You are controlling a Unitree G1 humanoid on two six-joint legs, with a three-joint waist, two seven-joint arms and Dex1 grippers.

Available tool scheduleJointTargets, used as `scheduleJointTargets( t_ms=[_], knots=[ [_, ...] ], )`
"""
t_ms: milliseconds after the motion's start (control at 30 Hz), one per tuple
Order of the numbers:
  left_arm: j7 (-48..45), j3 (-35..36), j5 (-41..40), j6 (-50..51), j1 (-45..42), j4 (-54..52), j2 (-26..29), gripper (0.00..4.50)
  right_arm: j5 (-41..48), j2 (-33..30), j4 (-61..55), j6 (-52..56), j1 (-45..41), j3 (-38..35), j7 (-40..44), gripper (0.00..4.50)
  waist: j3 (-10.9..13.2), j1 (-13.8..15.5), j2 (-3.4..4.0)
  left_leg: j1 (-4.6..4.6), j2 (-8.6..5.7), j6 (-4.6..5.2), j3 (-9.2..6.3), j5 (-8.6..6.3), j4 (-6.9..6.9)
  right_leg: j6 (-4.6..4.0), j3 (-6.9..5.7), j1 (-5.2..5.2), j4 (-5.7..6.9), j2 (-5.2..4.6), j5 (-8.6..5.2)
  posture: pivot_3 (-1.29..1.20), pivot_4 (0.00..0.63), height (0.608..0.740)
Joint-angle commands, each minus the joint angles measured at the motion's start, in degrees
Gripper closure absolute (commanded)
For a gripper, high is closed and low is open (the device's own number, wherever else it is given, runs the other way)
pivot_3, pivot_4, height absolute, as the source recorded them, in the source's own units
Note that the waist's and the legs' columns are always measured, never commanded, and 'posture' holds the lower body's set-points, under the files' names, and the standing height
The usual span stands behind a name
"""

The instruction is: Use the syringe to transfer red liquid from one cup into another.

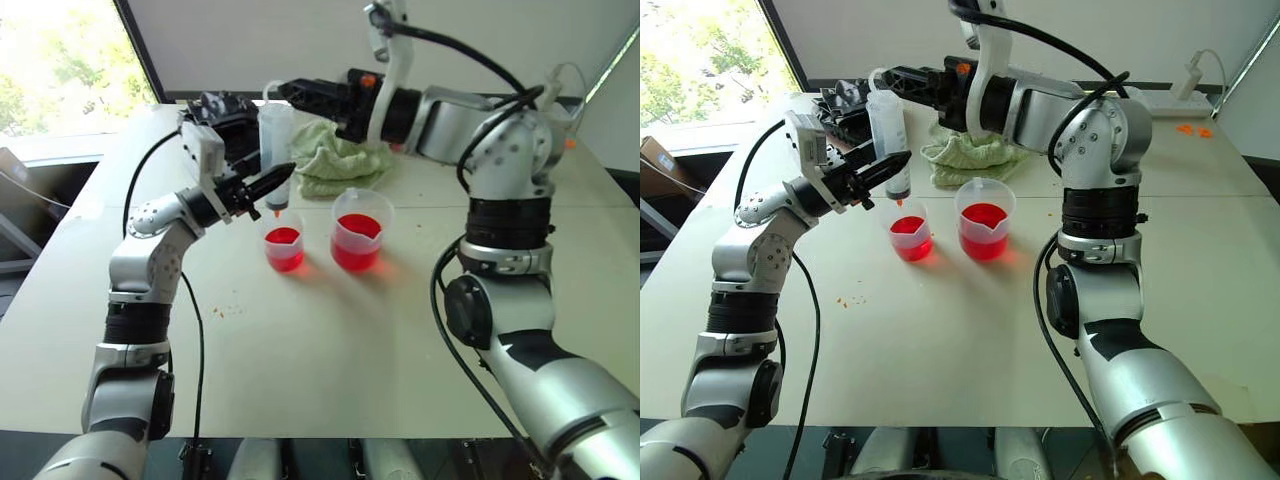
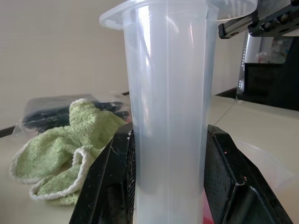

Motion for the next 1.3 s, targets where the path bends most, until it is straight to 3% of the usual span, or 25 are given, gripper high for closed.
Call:
scheduleJointTargets(
  t_ms=[33,467,667,900,1033,1300],
  knots=[
    [5.0,5.9,-8.1,7.7,-2.1,-2.9,-0.5,3.13,0.1,-3.1,-2.4,-0.9,0.5,-3.7,-2.3,2.76,0.0,0.2,0.00,-0.01,0.00,0.00,-0.02,0.00,0.00,0.00,0.00,0.00,0.00,-0.01,0.00,0.00,0.150,0.711],
    [13.0,11.5,-20.3,32.1,-6.3,-0.4,4.3,3.13,0.5,-5.0,-4.3,-0.6,3.5,-4.4,-4.5,2.76,0.0,-0.3,0.00,0.00,0.00,-0.01,-0.02,0.01,-0.03,0.00,0.00,0.00,0.00,0.01,0.00,0.00,0.150,0.711],
    [22.0,20.1,-25.9,39.2,-13.1,8.6,5.7,3.13,1.0,-4.6,-5.0,-0.5,4.7,-4.6,-5.3,2.76,0.0,-0.1,0.00,0.00,0.00,-0.02,-0.02,0.01,-0.01,0.00,0.00,0.00,0.00,0.01,0.00,0.00,0.150,0.711],
    [23.3,23.1,-30.1,53.9,-12.4,11.5,13.7,3.13,1.7,-4.0,-6.1,-0.2,6.4,-5.0,-6.4,2.76,0.0,-1.1,0.00,0.01,-0.01,-0.04,-0.03,0.02,-0.09,0.00,-0.01,-0.02,0.01,0.01,0.00,0.00,0.150,0.711],
    [20.9,21.8,-31.9,63.5,-7.2,9.2,18.2,3.13,2.2,-3.8,-6.8,0.0,7.5,-4.8,-7.1,2.76,0.0,-1.5,0.00,0.02,-0.01,-0.04,-0.03,0.02,-0.10,0.00,0.00,-0.02,0.03,0.00,0.00,0.00,0.150,0.711],
    [15.9,16.1,-25.8,62.7,-3.2,11.8,21.2,3.13,2.4,-3.4,-7.8,0.1,8.6,-4.0,-7.8,2.76,0.0,-1.3,0.00,0.01,-0.05,-0.08,-0.05,0.04,-0.08,0.00,0.00,-0.02,0.01,-0.01,0.00,0.00,0.150,0.711]
  ],
)
